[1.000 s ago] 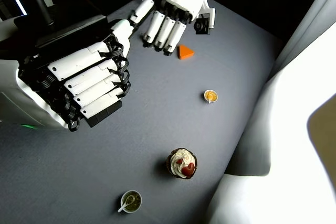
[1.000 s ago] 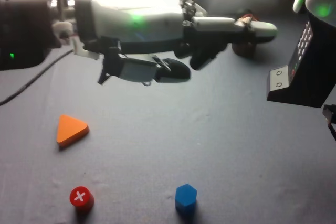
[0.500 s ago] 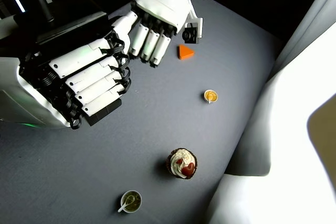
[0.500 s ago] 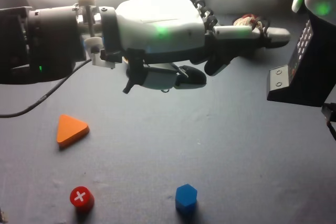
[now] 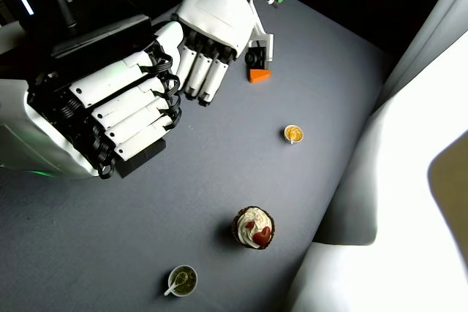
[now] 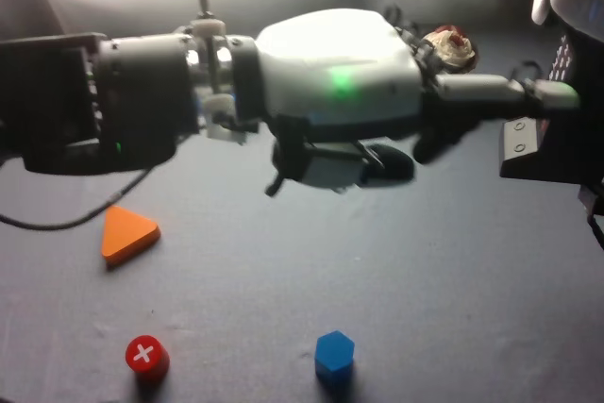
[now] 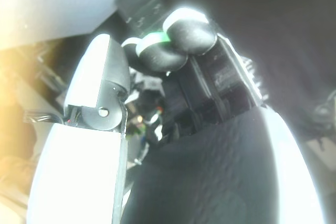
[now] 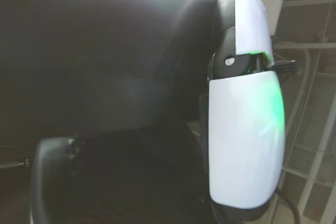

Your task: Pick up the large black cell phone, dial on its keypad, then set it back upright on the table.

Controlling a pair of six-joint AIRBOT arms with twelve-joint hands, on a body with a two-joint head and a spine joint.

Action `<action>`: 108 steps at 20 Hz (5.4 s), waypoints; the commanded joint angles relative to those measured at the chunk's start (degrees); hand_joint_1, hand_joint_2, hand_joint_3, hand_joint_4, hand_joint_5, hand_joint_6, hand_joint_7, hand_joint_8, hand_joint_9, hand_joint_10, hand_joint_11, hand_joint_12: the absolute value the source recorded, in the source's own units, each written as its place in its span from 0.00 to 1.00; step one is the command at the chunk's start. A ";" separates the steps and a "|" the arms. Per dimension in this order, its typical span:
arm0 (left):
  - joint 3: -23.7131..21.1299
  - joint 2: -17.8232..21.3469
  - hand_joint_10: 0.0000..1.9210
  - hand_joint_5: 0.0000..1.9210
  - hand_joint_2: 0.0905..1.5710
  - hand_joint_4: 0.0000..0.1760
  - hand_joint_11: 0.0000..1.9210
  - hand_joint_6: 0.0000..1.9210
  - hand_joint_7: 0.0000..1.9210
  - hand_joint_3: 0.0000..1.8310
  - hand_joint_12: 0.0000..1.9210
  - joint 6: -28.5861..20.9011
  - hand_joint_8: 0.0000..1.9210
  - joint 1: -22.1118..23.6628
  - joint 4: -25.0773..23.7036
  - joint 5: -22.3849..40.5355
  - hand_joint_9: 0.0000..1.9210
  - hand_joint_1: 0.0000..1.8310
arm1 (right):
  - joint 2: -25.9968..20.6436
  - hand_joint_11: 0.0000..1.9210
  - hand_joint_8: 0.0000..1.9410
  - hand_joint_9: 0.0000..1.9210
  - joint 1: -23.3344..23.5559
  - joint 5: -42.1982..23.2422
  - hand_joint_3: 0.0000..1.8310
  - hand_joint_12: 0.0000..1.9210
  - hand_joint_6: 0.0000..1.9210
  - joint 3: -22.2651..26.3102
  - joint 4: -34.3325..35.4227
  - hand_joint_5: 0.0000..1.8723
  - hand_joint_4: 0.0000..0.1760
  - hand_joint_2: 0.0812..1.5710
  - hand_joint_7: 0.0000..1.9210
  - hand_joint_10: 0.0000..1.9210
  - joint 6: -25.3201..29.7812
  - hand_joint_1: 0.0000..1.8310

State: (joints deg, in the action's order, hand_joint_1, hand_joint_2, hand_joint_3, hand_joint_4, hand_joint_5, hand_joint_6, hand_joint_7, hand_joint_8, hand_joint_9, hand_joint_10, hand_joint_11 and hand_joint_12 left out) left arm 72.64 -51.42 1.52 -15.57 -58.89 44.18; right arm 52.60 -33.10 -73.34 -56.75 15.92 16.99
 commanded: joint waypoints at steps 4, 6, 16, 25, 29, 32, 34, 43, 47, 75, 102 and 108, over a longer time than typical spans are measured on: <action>0.78 0.50 1.00 0.01 0.78 0.46 0.37 0.00 0.37 0.00 1.00 0.03 0.78 0.88 5.41 5.71 0.40 0.72 | -0.59 0.45 0.41 0.51 0.81 -8.15 0.00 0.80 0.33 0.05 -0.76 0.57 0.00 0.67 0.54 0.53 1.32 0.82; 2.08 1.36 1.00 0.01 0.79 0.48 0.37 0.00 0.36 0.00 1.00 -0.35 0.79 0.93 5.41 6.00 0.41 0.72 | -0.60 0.44 0.46 0.50 0.81 -8.15 0.00 0.83 0.32 0.05 -0.76 0.57 0.00 0.67 0.51 0.56 1.31 0.81; 9.68 3.72 1.00 0.01 0.79 0.45 0.36 0.00 0.36 0.00 1.00 -1.01 0.79 0.22 5.41 7.70 0.41 0.72 | -0.61 0.45 0.41 0.53 0.81 -8.15 0.00 0.80 0.24 0.05 -0.77 0.61 0.00 0.66 0.55 0.52 1.31 0.82; 8.35 0.17 1.00 0.00 0.78 0.46 0.37 0.00 0.37 0.00 1.00 1.64 0.77 0.24 7.83 5.47 0.41 0.72 | -0.61 0.43 0.45 0.51 0.81 -8.14 0.00 0.82 0.22 0.13 -0.80 0.61 0.00 0.67 0.53 0.54 1.31 0.82; 5.33 -1.31 1.00 0.02 0.80 0.42 0.35 0.00 0.35 0.00 1.00 3.25 0.81 0.51 9.44 3.77 0.41 0.71 | -0.58 0.44 0.42 0.52 0.81 -8.15 0.00 0.82 0.27 0.26 -0.80 0.60 0.00 0.66 0.54 0.53 1.30 0.82; 2.83 -2.02 1.00 0.01 0.78 0.42 0.36 0.00 0.37 0.00 1.00 3.18 0.79 1.32 9.42 2.66 0.41 0.72 | -0.46 0.44 0.45 0.50 0.81 -8.16 0.00 0.82 0.29 0.32 -0.77 0.58 0.00 0.67 0.52 0.56 1.30 0.82; 1.93 -1.77 1.00 0.00 0.78 0.44 0.37 0.00 0.37 0.00 1.00 3.26 0.79 1.97 9.41 2.41 0.42 0.72 | -0.31 0.45 0.44 0.50 0.80 -8.18 0.00 0.81 0.31 0.35 -0.64 0.58 0.00 0.67 0.53 0.55 1.30 0.82; 4.42 3.88 1.00 0.00 0.78 0.40 0.35 0.00 0.37 0.00 1.00 -6.94 0.78 -1.36 9.44 12.34 0.40 0.72 | 1.08 0.46 0.45 0.48 0.29 -10.01 0.00 0.81 0.35 -0.22 0.45 0.55 0.00 0.68 0.52 0.57 1.13 0.81; 3.98 6.74 1.00 0.04 0.77 0.21 0.37 0.01 0.39 0.00 1.00 -19.62 0.76 -2.17 9.49 17.33 0.43 0.72 | 2.83 0.46 0.45 0.48 -1.49 -11.99 0.00 0.81 0.37 -1.23 2.60 0.54 0.00 0.68 0.52 0.57 0.36 0.81; -0.22 11.41 0.00 0.09 0.76 0.00 0.00 0.00 0.07 0.00 0.19 -53.14 0.00 -0.24 19.33 12.37 0.06 0.01 | 12.88 0.48 0.37 0.54 -13.95 -23.04 0.00 0.78 0.34 -11.09 7.54 0.56 0.00 0.66 0.55 0.50 0.69 0.82; -3.22 13.82 0.00 0.09 0.74 0.00 0.00 0.00 0.09 0.00 0.24 -56.52 0.00 -1.05 20.14 10.21 0.07 0.06 | 17.14 0.51 0.36 0.56 -20.53 -27.73 0.00 0.73 0.37 -13.52 11.28 0.56 0.00 0.65 0.54 0.45 1.71 0.82; -3.81 14.01 0.00 0.11 0.75 0.00 0.00 0.00 0.09 0.00 0.27 -56.51 0.00 -1.28 20.14 10.21 0.07 0.05 | 17.03 0.50 0.35 0.55 -21.22 -27.75 0.00 0.75 0.41 -13.51 11.40 0.54 0.00 0.66 0.55 0.47 1.71 0.82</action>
State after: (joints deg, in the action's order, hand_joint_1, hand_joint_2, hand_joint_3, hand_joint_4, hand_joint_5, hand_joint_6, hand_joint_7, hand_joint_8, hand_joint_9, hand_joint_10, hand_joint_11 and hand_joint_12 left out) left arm 69.21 -37.76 -54.43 -18.09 -42.59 48.86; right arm 70.24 -53.89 -95.07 -69.93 27.42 18.31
